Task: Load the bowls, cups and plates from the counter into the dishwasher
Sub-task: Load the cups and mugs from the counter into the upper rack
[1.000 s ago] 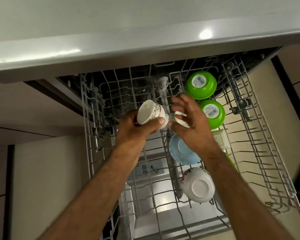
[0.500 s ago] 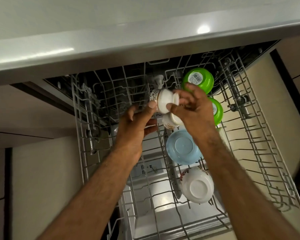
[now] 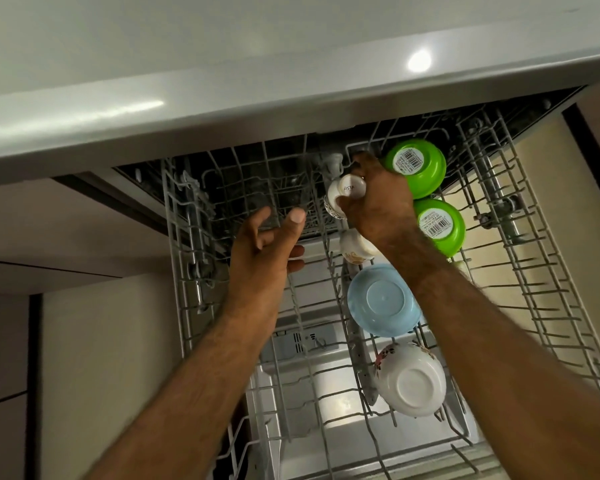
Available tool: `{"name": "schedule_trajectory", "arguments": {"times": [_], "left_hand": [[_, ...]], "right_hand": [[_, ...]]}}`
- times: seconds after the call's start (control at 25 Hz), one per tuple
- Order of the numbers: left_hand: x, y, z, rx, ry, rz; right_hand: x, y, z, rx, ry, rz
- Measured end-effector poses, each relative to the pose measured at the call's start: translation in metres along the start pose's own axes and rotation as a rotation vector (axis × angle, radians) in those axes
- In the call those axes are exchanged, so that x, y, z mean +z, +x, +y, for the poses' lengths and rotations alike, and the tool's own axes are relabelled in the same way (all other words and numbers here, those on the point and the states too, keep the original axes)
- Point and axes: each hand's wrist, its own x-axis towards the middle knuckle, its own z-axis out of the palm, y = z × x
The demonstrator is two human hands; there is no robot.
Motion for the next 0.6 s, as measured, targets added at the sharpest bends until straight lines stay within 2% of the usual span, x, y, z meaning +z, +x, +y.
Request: {"name": "schedule_trajectory", "arguments": {"times": [0.16, 0.28, 0.4, 0.48, 0.6], "left_hand": [[-0.003, -0.001, 0.001, 0.048, 0.132, 0.036], [-0.008, 0.0, 0.007, 0.198, 0.55, 0.074], [-0.014, -0.013, 0.028, 0.411, 0.91, 0.038], [-0.016, -0.03, 0.048, 0.465, 1.029, -0.005], [-0.014, -0.062, 0.078, 0.543, 1.089, -0.034]], "right_hand": [[0.002, -0.006, 0.007, -0.062, -0.054, -0.009], [-0.005, -0.017, 0.003, -0.114, 0.0, 0.019], [-0.024, -0.038, -0.016, -0.169, 0.056, 0.083], [-0.041, -0.055, -0.035, -0.175, 0.061, 0.105], [-0.076, -0.08, -0.065, -0.186, 0.074, 0.136]]}}
